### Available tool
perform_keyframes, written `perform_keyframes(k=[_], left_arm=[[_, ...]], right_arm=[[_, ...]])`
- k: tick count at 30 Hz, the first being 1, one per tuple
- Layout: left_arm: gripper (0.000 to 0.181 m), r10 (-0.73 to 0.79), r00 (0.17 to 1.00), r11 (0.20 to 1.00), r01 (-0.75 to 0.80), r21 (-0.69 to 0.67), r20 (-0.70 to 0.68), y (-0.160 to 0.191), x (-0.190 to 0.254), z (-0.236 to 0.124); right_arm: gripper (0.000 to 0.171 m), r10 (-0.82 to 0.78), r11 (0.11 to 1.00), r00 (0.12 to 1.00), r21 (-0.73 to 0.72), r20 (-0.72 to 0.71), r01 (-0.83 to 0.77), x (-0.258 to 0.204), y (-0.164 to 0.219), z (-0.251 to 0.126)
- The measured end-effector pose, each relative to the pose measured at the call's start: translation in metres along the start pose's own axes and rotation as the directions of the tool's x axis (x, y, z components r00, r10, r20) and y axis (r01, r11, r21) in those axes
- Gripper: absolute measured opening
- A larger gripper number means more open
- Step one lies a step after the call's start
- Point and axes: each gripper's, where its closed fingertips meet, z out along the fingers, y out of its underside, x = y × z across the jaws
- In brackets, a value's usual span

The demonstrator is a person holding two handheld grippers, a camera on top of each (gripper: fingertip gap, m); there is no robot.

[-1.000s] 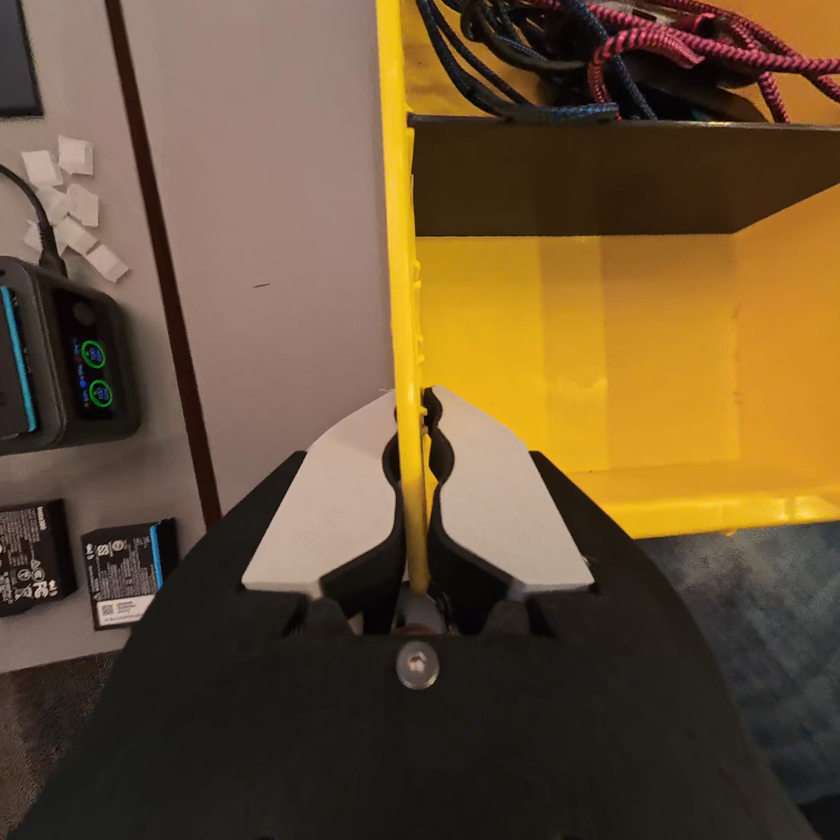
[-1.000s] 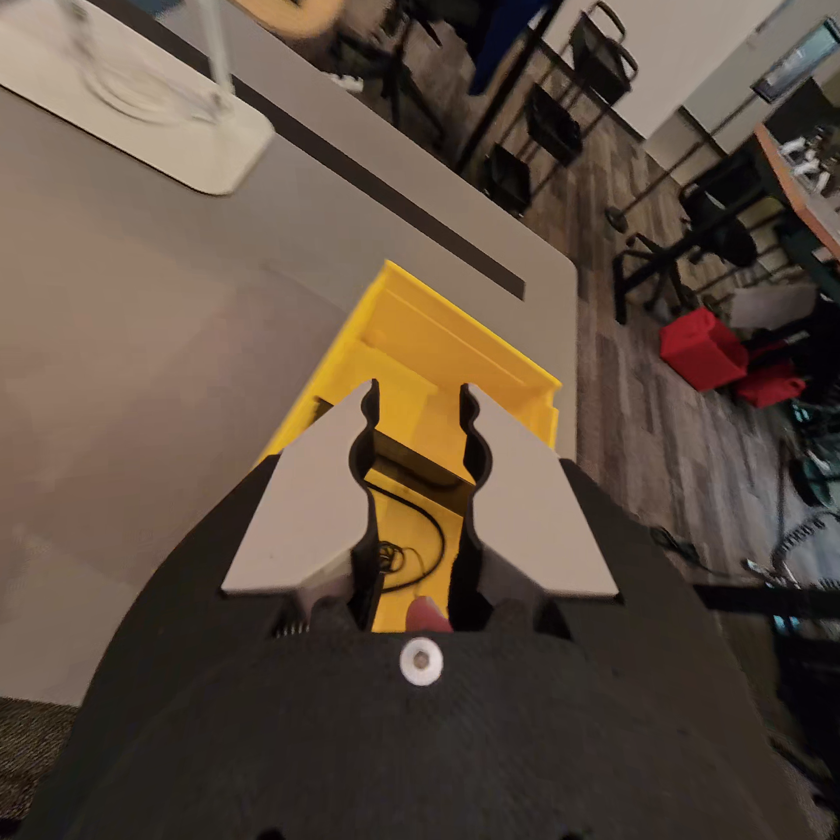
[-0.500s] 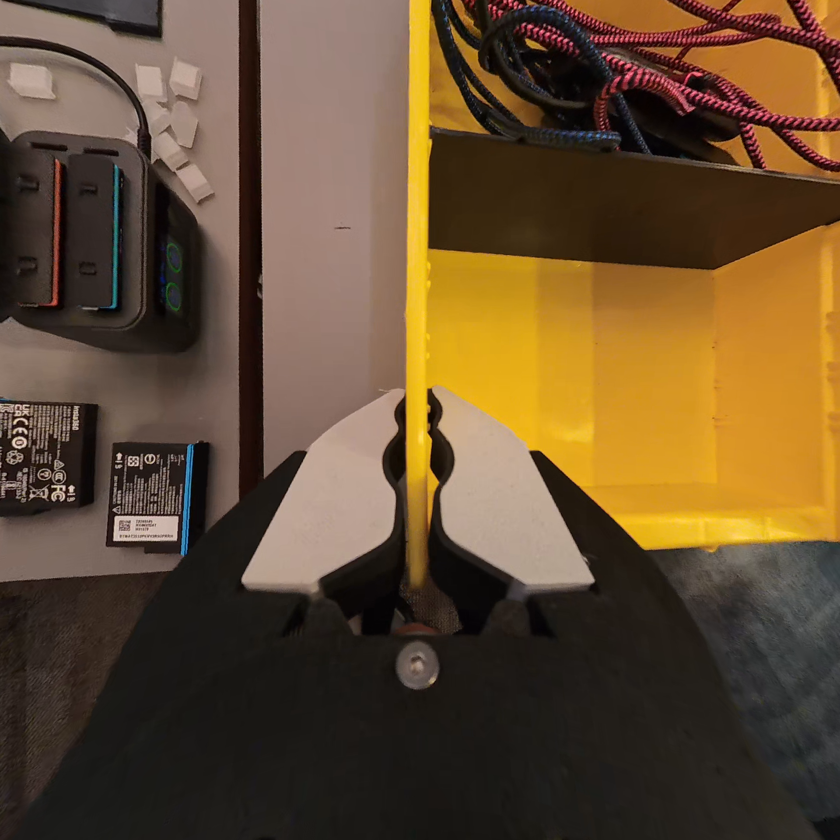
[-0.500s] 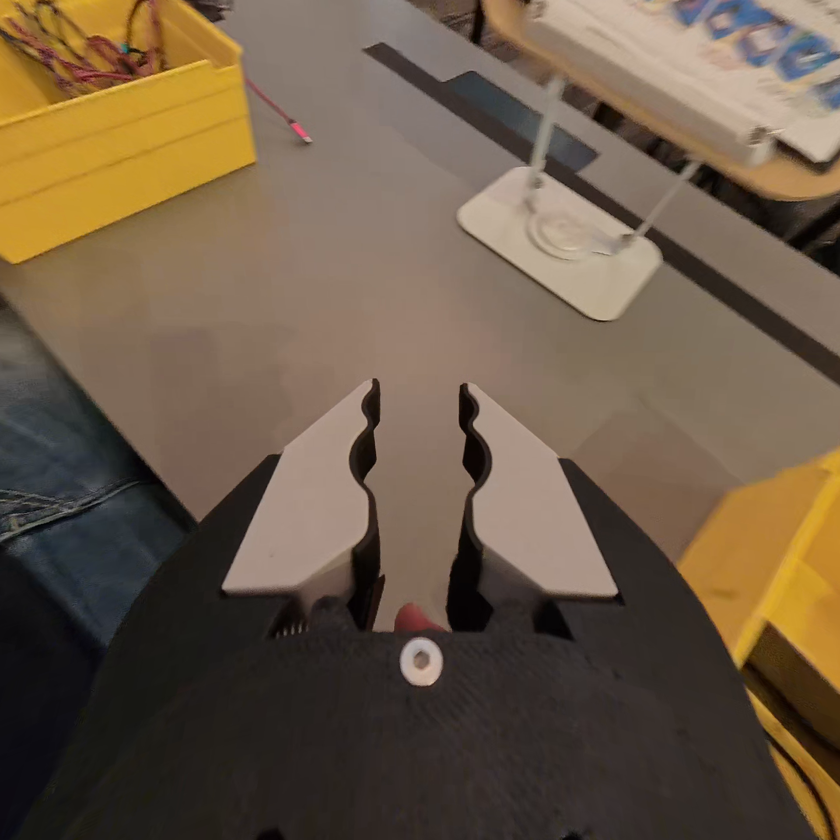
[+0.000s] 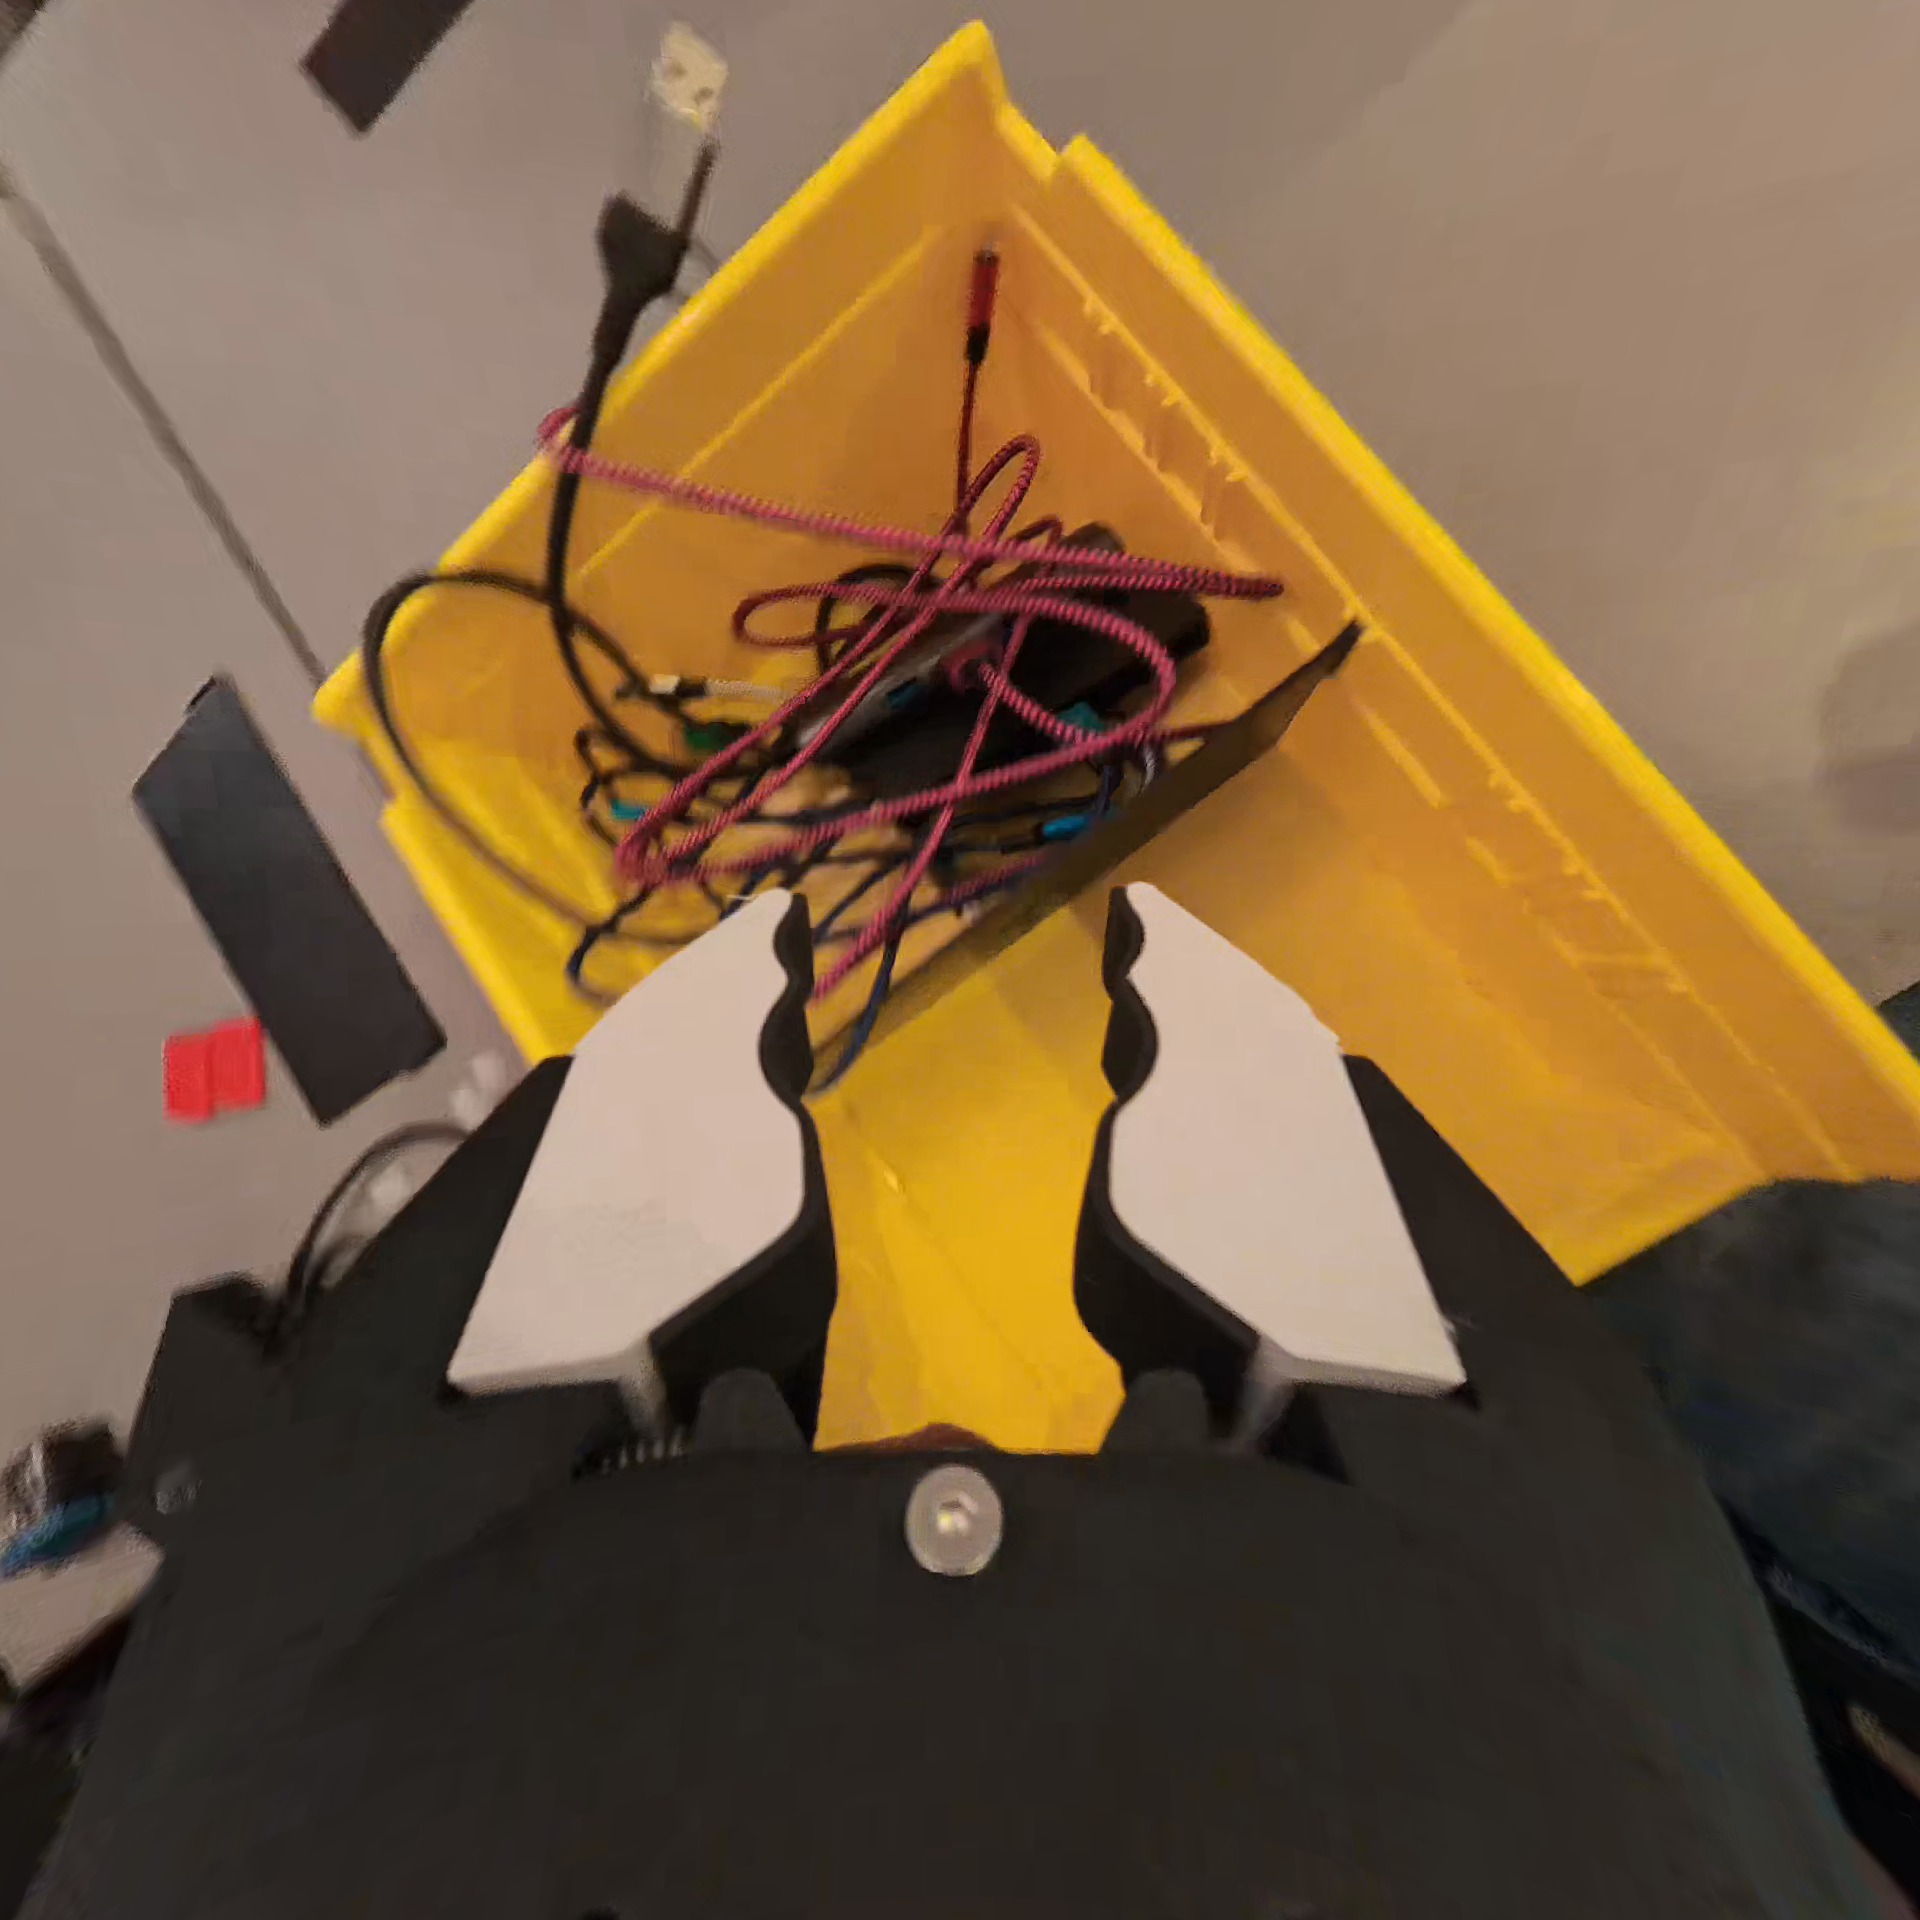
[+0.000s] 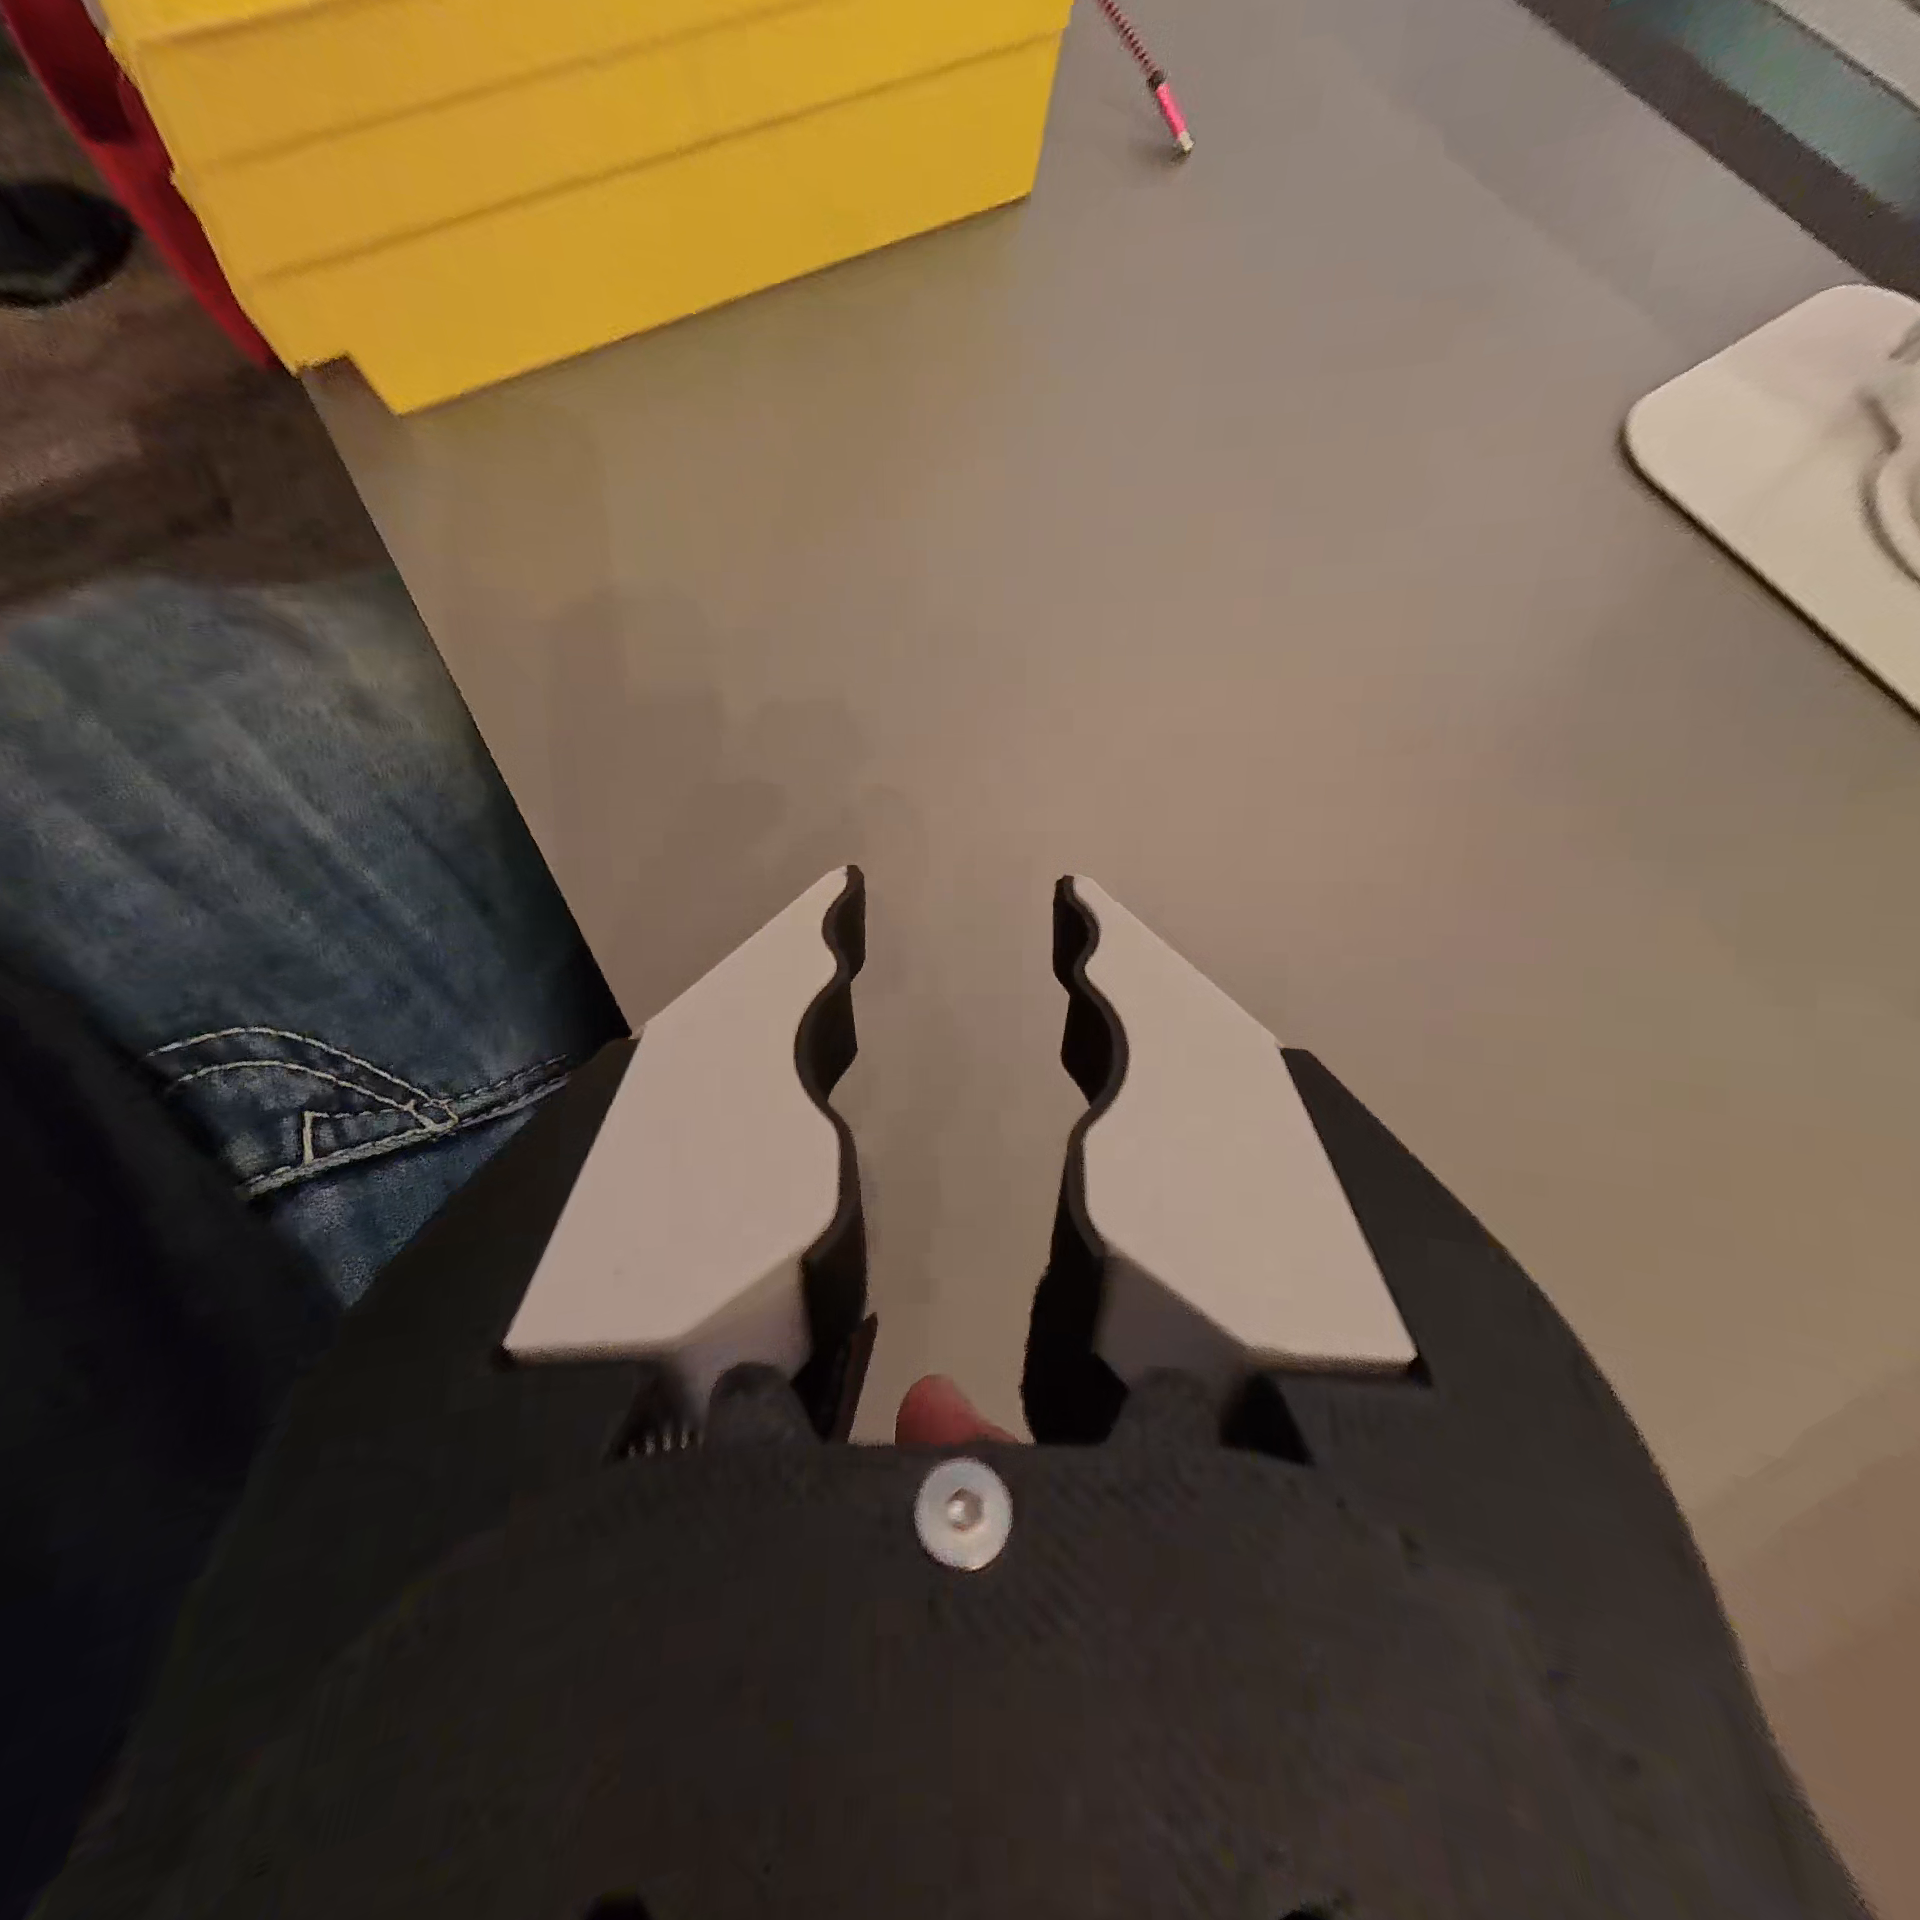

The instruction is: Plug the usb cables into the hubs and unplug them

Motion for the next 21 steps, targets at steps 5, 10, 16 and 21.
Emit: perform_keyframes(k=[5, 10, 16, 21], left_arm=[[0.065, 0.006, 0.981, 0.993, -0.029, -0.112, -0.194, -0.028, 0.001, 0.051], [0.072, -0.080, 0.934, 0.942, -0.043, -0.334, -0.348, -0.013, 0.003, 0.092], [0.052, -0.009, 0.937, 0.881, -0.158, -0.446, -0.349, -0.006, -0.003, 0.121], [0.025, 0.022, 0.923, 0.907, -0.179, -0.381, -0.383, -0.019, -0.003, 0.117]], right_arm=[[0.034, -0.030, 0.999, 0.999, -0.035, 0.015, 0.031, -0.005, 0.011, 0.007], [0.033, 0.005, 1.000, 1.000, -0.027, 0.005, -0.005, 0.005, 0.017, 0.002], [0.032, 0.024, 0.999, 0.999, -0.045, 0.021, -0.023, 0.005, 0.027, 0.003], [0.031, 0.019, 0.999, 0.999, -0.048, 0.034, -0.017, 0.002, 0.029, 0.003]])
